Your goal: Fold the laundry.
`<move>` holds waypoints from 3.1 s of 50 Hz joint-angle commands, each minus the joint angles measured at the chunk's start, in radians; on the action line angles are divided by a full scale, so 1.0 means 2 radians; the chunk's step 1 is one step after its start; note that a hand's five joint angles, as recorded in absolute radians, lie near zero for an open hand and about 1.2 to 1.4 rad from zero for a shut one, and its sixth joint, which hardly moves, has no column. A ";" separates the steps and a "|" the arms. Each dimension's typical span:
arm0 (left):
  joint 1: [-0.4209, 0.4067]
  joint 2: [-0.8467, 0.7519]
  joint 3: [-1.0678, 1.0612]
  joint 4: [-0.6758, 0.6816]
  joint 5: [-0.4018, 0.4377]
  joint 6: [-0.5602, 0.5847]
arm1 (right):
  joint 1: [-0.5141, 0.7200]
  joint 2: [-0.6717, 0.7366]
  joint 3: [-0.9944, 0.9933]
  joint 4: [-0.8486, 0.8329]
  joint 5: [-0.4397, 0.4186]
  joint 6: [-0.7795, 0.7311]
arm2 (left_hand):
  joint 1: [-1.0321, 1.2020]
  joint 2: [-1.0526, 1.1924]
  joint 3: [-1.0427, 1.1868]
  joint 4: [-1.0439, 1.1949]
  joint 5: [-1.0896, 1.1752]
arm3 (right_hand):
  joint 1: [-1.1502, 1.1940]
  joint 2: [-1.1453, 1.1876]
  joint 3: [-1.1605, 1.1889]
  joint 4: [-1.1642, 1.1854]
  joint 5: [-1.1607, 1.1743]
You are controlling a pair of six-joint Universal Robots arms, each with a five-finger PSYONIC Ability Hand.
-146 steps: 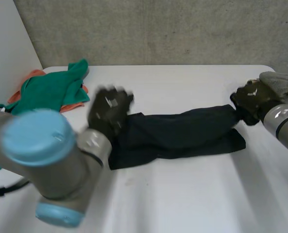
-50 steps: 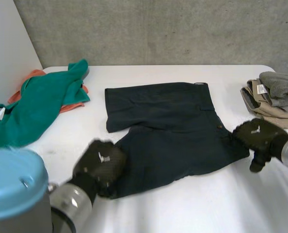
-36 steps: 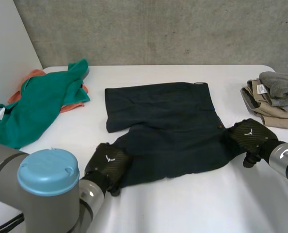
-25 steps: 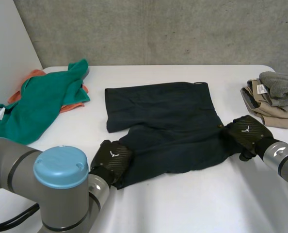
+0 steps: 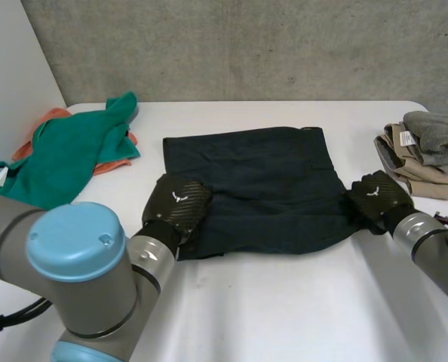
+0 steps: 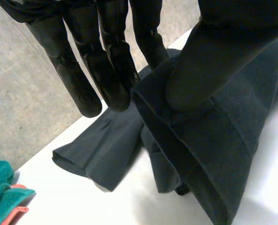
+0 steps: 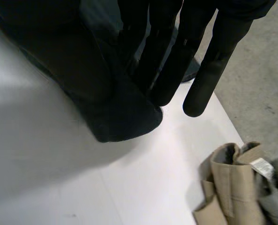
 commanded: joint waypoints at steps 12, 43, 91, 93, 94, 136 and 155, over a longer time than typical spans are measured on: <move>-0.051 0.189 -0.011 -0.388 0.016 0.007 | -0.121 -0.225 0.020 0.497 -0.039 -0.186 | 0.123 0.101 0.105 0.100 0.121 | 0.154 0.117 0.106 0.100 0.121; 0.069 -0.336 0.477 0.024 0.045 0.137 | 0.072 0.151 -0.282 -0.034 0.155 0.042 | 0.123 0.101 0.105 0.100 0.121 | 0.154 0.117 0.106 0.100 0.121; 0.033 -0.084 0.150 0.039 0.064 -0.005 | -0.019 0.028 -0.064 0.060 0.100 0.149 | -0.488 -0.510 -0.506 -0.511 -0.490 | 0.154 0.117 0.106 0.100 0.121; 0.033 -0.080 0.149 0.037 0.064 -0.005 | -0.029 -0.001 -0.055 0.062 0.103 0.136 | -0.488 -0.510 -0.506 -0.511 -0.490 | 0.154 0.117 0.106 0.100 0.121; 0.033 -0.078 0.148 0.037 0.064 -0.005 | -0.034 -0.012 -0.052 0.063 0.103 0.127 | -0.488 -0.510 -0.506 -0.511 -0.490 | 0.154 0.117 0.106 0.100 0.121; 0.058 -0.047 0.212 0.036 0.064 -0.041 | 0.156 -0.100 -0.054 -0.044 -0.055 0.374 | -0.488 -0.510 -0.506 -0.511 -0.490 | -0.457 -0.493 -0.505 -0.511 -0.490; -0.006 -0.266 0.424 -0.163 0.049 -0.042 | 0.103 0.102 -0.312 0.238 0.018 0.314 | -0.482 -0.504 -0.500 -0.504 -0.483 | -0.457 -0.493 -0.505 -0.511 -0.490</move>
